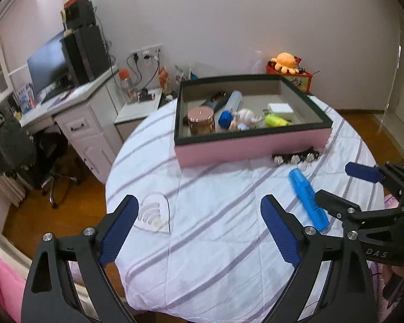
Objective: Organize rigid objects
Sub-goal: 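Reach the right gripper to the blue highlighter and close on it, then carry the blue highlighter into the pink box and open the right gripper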
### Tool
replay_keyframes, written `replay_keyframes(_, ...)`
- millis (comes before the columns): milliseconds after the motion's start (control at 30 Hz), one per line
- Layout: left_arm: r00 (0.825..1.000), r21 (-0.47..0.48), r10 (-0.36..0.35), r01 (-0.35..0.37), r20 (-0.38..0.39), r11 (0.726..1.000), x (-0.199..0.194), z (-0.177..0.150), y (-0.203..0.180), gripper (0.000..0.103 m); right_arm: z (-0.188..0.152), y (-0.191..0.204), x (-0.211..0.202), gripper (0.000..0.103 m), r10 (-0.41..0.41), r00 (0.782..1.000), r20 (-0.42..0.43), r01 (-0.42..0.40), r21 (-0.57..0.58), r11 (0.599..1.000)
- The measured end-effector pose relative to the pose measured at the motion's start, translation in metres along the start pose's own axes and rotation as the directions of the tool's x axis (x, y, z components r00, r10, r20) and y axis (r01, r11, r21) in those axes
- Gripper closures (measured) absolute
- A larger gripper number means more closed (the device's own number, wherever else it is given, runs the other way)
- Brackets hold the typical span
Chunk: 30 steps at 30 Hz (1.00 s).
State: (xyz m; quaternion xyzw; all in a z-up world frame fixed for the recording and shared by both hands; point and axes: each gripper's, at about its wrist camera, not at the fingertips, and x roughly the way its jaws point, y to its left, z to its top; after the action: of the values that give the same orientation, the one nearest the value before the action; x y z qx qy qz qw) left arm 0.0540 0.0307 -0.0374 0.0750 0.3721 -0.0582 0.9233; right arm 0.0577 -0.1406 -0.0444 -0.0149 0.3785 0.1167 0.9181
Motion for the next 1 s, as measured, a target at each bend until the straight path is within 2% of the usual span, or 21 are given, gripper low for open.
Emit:
replay_keyframes(300,0.998,-0.051,-0.019,0.016,-0.053,0.999,0.022,-0.014,0.000,0.007,-0.018,-0.004,0.033,0.025,0.019,0.996,-0.090,-0.012,0.070,0.997)
replay_keyframes(500,0.998,-0.057,-0.025,0.022,-0.060,0.998,0.027,-0.015,-0.001,0.007,-0.022,-0.005,0.046,0.025,0.029,0.994,-0.101,-0.019,0.097,0.995)
replay_keyframes(600,0.998,-0.058,-0.032,0.029,-0.059,0.998,0.028,-0.014,-0.002,0.007,-0.022,-0.004,0.050,0.038,0.023,0.995,-0.102,-0.014,0.086,0.996)
replay_keyframes(667,0.998,-0.053,-0.034,0.031,-0.057,0.998,0.029,-0.013,-0.004,0.007,-0.021,-0.004,0.051,0.051,0.007,0.995,-0.097,0.000,0.072,0.997)
replay_keyframes(700,0.998,-0.051,-0.033,0.031,-0.055,0.998,0.029,-0.013,-0.006,0.007,-0.021,-0.004,0.052,0.052,0.004,0.995,-0.101,0.002,0.066,0.998)
replay_keyframes(800,0.998,-0.047,-0.031,0.028,-0.057,0.999,0.030,-0.012,-0.008,0.007,-0.021,-0.008,0.051,0.074,0.002,0.995,-0.099,0.003,0.055,0.998)
replay_keyframes(1000,0.998,-0.035,-0.037,0.035,-0.049,0.999,0.026,-0.010,-0.015,0.007,-0.020,-0.012,0.044,0.076,0.038,0.994,-0.105,-0.034,0.038,0.999)
